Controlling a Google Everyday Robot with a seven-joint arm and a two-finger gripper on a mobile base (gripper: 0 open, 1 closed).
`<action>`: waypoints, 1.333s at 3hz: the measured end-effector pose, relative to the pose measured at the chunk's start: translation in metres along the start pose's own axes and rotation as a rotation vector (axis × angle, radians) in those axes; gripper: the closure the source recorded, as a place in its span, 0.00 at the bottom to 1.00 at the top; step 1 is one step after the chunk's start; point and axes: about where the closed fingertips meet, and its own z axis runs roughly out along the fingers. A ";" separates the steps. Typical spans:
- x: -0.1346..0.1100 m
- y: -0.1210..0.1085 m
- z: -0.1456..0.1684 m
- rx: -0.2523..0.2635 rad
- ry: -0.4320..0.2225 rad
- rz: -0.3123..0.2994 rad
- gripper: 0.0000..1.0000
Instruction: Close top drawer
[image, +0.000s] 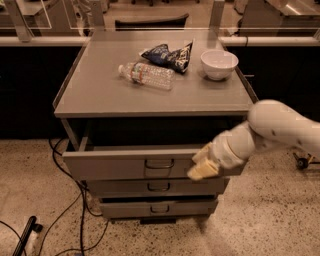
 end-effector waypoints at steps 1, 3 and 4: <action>-0.037 -0.037 0.015 0.027 0.000 -0.048 0.73; -0.037 -0.036 0.015 0.027 0.000 -0.048 0.53; -0.037 -0.036 0.015 0.026 0.000 -0.048 0.30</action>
Offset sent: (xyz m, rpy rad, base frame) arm 0.0483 0.0229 0.0063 -0.0156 -0.0472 0.0226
